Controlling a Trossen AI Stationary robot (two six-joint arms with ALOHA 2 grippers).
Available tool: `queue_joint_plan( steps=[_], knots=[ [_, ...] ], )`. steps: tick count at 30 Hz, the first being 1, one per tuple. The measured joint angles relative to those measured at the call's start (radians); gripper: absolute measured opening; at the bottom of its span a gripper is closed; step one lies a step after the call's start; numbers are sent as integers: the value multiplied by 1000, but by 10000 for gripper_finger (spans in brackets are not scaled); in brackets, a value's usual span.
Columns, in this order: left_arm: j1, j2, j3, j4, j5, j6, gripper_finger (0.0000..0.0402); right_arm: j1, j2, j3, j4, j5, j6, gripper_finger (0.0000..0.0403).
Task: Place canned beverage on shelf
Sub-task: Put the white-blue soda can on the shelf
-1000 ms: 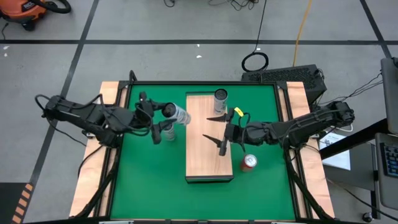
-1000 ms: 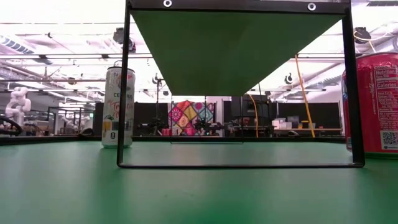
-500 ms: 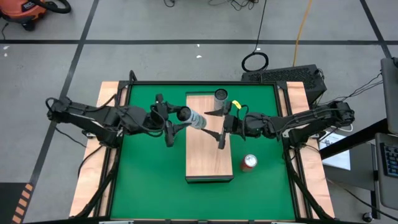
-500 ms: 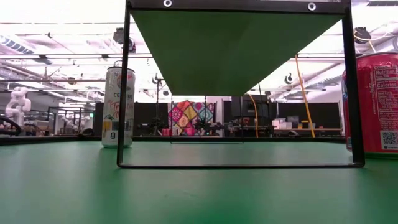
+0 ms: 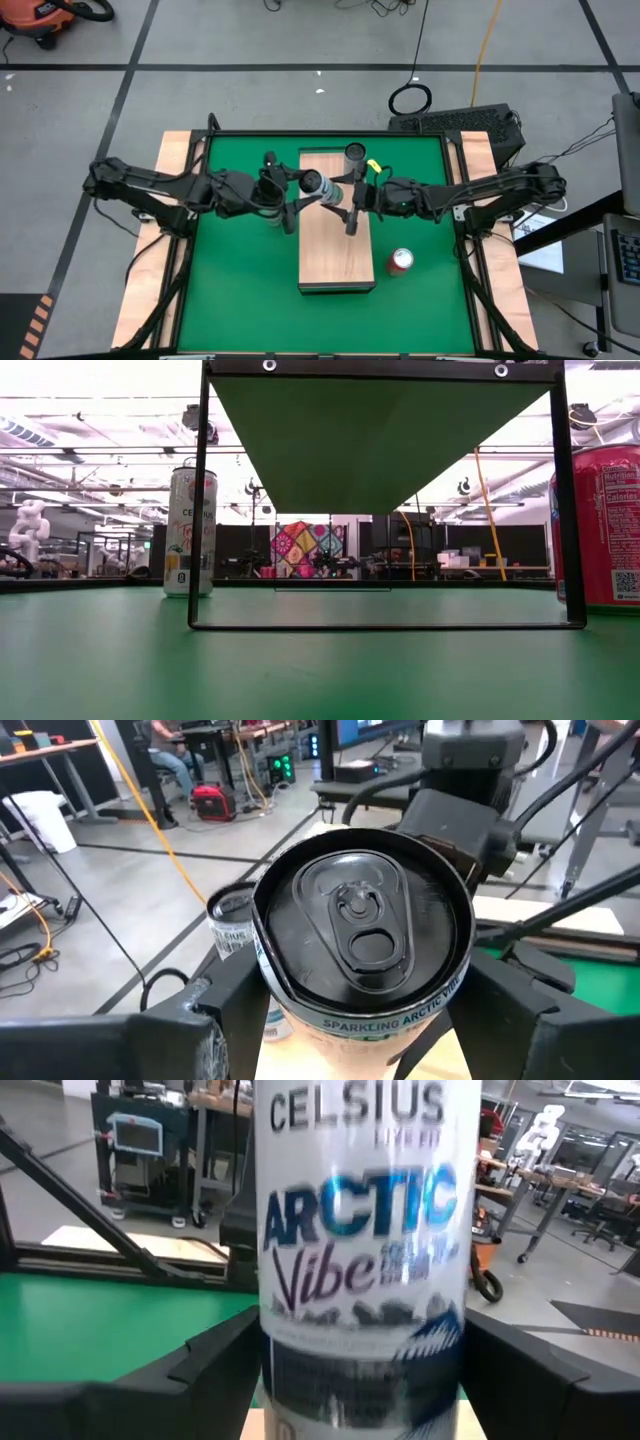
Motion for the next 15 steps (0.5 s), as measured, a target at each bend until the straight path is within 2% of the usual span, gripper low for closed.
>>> queue_joint_plan(
  steps=[4, 12, 15],
  knots=[
    [0, 5, 0, -8, -1, -1, 244, -4, 1, 0, 1, 0, -11, 290],
    [0, 5, 0, -11, -4, 2, 244, -4, 0, 0, -5, 0, -22, 241],
    [0, 5, 0, -12, -6, 4, 245, -4, 0, 0, -6, 1, -20, 237]
  ],
)
